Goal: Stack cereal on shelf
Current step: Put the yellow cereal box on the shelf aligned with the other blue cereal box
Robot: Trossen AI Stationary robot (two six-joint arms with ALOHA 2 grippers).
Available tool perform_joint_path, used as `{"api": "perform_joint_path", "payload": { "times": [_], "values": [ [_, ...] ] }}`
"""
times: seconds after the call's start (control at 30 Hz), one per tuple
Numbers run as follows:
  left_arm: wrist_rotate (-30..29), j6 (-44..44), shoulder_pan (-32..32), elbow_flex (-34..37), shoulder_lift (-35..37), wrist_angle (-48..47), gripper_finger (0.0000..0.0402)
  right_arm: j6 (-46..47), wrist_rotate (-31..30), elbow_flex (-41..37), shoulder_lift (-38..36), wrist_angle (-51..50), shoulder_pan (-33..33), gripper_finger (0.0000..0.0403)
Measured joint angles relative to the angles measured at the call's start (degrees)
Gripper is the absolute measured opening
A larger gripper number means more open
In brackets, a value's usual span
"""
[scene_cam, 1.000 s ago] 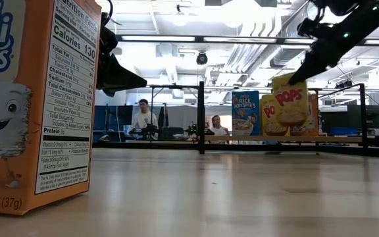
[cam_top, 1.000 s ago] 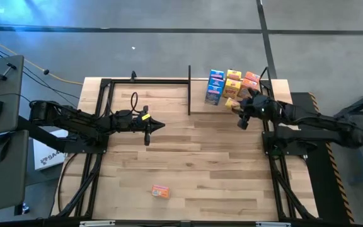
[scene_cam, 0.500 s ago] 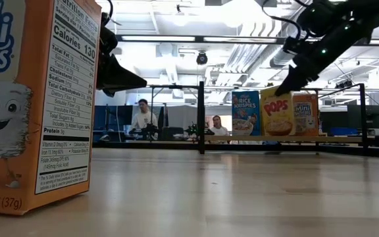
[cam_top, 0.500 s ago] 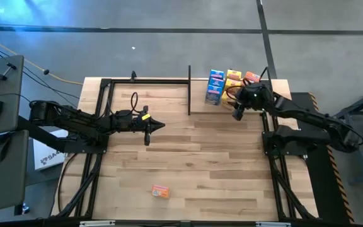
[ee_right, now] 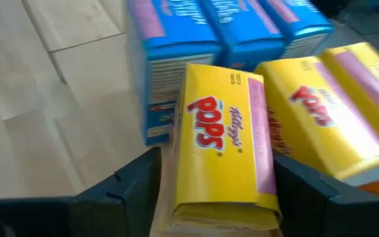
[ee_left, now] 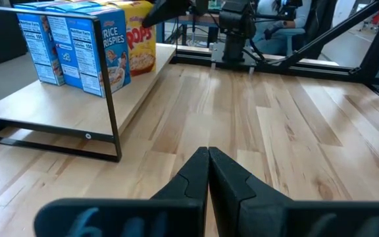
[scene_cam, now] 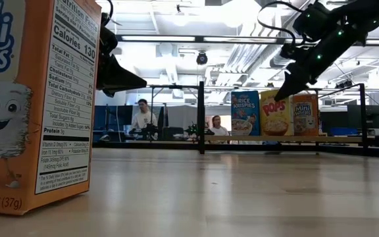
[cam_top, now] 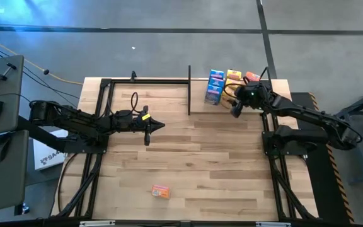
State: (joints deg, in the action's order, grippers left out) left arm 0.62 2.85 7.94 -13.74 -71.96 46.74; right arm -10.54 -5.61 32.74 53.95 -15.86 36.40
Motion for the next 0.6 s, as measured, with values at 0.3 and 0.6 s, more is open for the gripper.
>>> {"api": "perform_joint_path", "payload": {
  "times": [0.3,0.6],
  "values": [
    [0.00,-0.04,0.02,0.00,0.00,-0.09,0.0003,-1.31,-1.21,7.17,-0.67,-6.08,-0.31,0.0240],
    [0.00,-0.09,0.00,0.00,0.00,-0.20,0.0003,7.55,-7.40,13.34,-1.17,-24.98,-5.62,0.0191]
  ]
}}
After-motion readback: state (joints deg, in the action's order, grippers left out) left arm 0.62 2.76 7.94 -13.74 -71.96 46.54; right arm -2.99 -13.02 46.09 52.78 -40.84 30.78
